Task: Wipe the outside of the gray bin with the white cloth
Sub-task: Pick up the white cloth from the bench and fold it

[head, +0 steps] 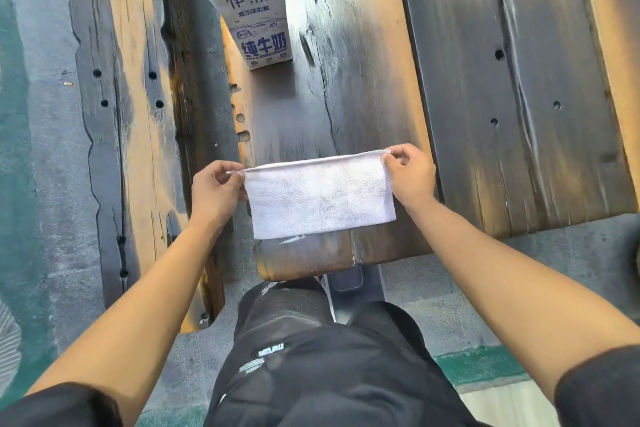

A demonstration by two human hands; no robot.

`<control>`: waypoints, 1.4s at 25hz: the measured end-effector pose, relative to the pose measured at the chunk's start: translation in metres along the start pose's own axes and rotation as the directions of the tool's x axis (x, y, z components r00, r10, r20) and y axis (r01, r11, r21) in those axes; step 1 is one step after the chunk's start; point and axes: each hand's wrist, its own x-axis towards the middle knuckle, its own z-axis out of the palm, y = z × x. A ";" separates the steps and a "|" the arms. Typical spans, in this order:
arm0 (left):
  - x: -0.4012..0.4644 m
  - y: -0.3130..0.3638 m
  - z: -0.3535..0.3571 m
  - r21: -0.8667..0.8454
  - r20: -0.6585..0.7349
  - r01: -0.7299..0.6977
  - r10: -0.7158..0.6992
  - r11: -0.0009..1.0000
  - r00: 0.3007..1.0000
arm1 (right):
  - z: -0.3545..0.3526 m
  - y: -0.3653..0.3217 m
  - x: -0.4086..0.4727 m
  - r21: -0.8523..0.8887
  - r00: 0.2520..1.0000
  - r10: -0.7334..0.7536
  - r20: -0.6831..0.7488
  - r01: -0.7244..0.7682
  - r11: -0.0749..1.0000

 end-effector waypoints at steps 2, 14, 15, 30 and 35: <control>0.003 0.000 0.001 0.032 0.005 -0.004 0.004 0.999 1.000 | 0.002 -0.004 -0.003 -0.036 0.999 0.025 -0.034 -0.026 0.999; -0.010 -0.003 0.009 0.453 -0.078 -0.117 0.170 0.884 0.982 | -0.003 0.014 -0.041 -0.201 0.989 0.112 -0.102 -0.131 0.971; -0.015 0.002 0.015 0.528 -0.044 -0.181 0.240 0.830 0.970 | -0.003 0.019 -0.048 -0.225 0.990 0.102 -0.099 -0.122 0.967; -0.031 0.092 0.184 0.252 0.917 -0.965 0.301 0.067 0.260 | 0.007 0.047 -0.089 0.008 0.912 0.394 -0.112 -0.396 0.918; -0.031 0.106 0.193 0.117 0.991 -0.986 0.081 -0.121 0.108 | -0.001 0.049 -0.093 0.230 0.907 0.419 0.048 -0.418 0.879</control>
